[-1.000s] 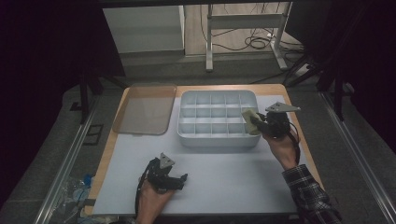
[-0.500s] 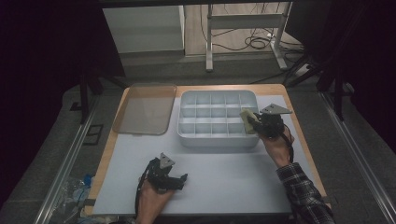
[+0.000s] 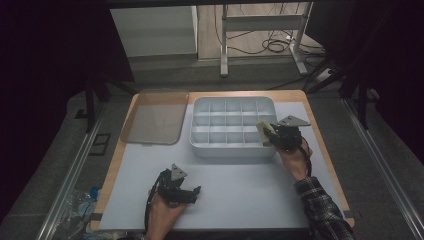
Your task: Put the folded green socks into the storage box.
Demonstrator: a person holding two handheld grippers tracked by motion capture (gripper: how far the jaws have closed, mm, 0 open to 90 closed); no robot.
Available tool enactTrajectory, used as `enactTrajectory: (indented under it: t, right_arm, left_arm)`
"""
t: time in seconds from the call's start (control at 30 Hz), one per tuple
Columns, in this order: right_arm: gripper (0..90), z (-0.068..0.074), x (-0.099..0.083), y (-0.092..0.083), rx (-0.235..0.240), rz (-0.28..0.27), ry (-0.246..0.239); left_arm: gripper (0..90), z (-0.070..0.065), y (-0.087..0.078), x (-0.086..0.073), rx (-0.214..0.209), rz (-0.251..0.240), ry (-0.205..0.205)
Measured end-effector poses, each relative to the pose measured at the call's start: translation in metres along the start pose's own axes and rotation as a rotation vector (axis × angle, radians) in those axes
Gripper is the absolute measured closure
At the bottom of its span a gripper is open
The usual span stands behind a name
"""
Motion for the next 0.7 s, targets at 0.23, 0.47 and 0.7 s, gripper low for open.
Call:
enactTrajectory:
  t: [0.23,0.47,0.7]
  right_arm:
    - [60.7,-0.003,-0.003,-0.005,0.008,-0.002,0.014]
    - [56.1,-0.005,-0.006,-0.012,0.019,0.000,0.031]
    - [52.1,-0.007,-0.001,-0.009,0.026,0.002,0.031]
  left_arm:
    - [4.7,0.000,0.000,0.000,0.000,0.000,0.000]
    - [4.7,0.000,0.000,0.000,0.001,0.000,0.001]
    - [4.7,0.000,0.000,0.000,0.000,0.000,0.000]
Point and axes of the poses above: each handheld gripper's, and its own axes: y roughly forward along the jaws, x roughly out of its top, z roughly to its left, the point moved 5 cm from there along y, roughly forward along the jaws, and after that the axes turned 3 degrees about -z, right-handed, at the moved point
